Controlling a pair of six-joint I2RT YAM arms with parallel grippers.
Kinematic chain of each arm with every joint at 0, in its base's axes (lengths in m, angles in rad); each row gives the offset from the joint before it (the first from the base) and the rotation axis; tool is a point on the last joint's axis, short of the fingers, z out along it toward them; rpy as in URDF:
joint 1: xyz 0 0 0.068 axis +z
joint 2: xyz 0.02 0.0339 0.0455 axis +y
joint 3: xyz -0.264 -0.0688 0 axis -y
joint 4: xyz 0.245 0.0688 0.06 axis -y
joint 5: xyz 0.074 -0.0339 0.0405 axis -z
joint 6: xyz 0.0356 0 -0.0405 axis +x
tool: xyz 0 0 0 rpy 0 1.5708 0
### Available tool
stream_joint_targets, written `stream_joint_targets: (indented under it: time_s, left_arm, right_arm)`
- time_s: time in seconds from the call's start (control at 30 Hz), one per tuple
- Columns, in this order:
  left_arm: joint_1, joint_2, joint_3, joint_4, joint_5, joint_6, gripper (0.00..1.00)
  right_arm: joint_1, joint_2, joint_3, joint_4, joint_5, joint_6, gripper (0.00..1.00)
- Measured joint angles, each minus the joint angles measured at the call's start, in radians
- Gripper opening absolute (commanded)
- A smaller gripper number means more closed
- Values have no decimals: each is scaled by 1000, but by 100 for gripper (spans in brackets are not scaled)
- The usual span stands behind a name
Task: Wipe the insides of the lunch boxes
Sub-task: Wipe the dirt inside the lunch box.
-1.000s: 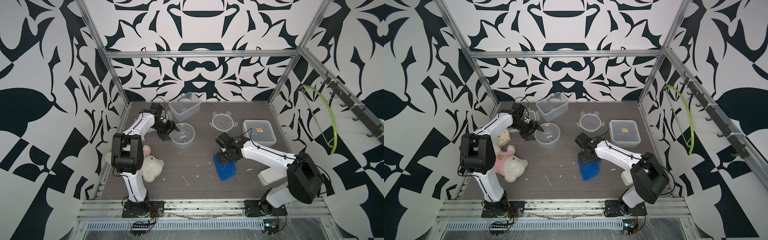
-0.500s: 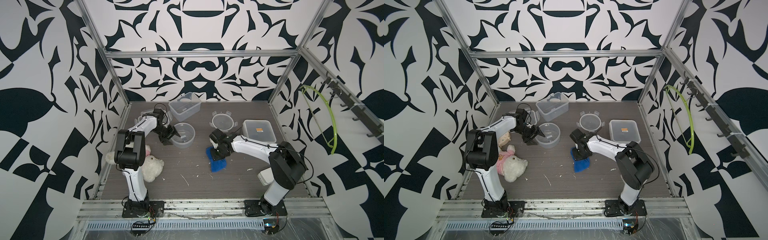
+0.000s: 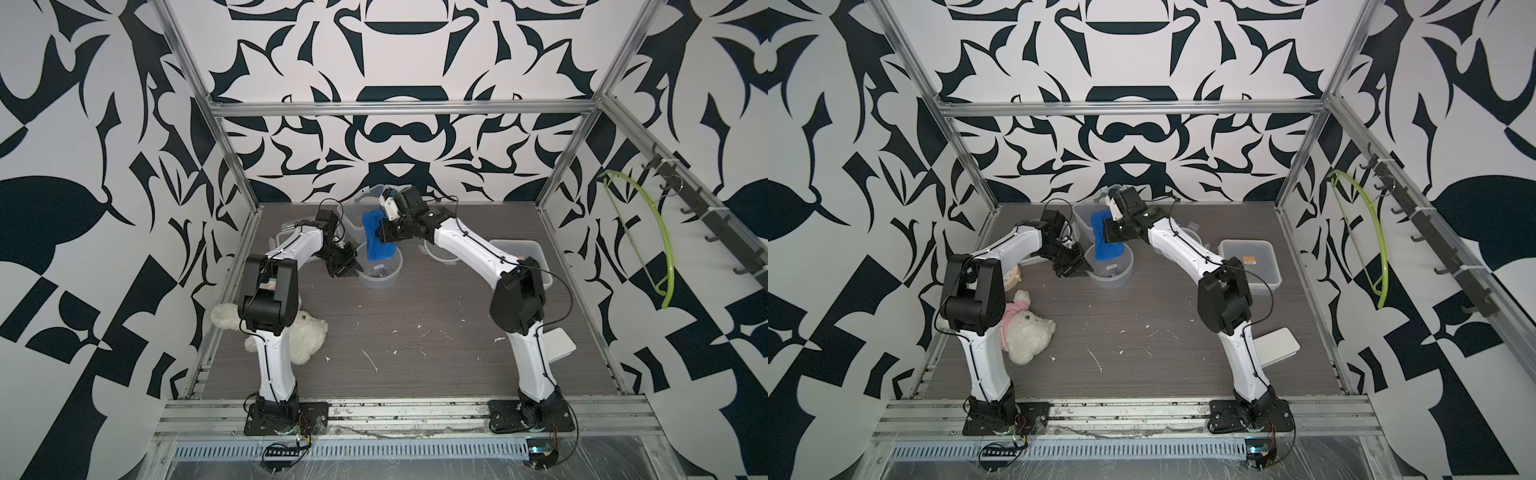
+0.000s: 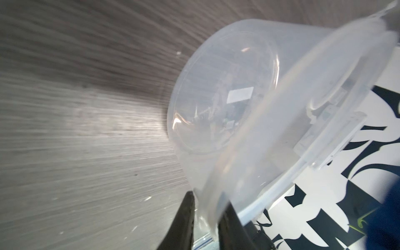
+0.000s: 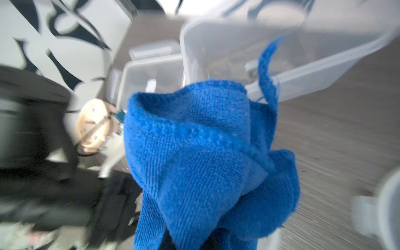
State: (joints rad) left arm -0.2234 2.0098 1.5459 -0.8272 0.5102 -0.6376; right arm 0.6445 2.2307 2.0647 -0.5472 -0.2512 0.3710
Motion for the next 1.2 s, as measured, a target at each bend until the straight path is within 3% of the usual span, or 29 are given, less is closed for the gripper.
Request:
stream_joint_targets:
  time_s: [0.27,0.4,0.63,0.77,0.97,1.2]
  left_arm:
    - [-19,29,50,-45,-24,3,9]
    - [-19,45,78,-86,-32,4,0]
    - [-47,66,156,-183,-87,36,0]
    - [-63,68,177,-229,-111,55,0]
    - [-72,76,178,-247,-129,80,0]
    - [-87,76,180,-220,-101,89,0]
  right_arm:
    - [62,194,4,-47,-61,-1,0]
    - [64,165,-11,-40,-98,7,0]
    - [44,49,-115,-39,-199,19,0]
    - [45,26,-103,-159,-196,-45,0]
    - [51,-7,-99,-354,-1,-150,0]
    - [6,1,-23,-414,301,-159,0]
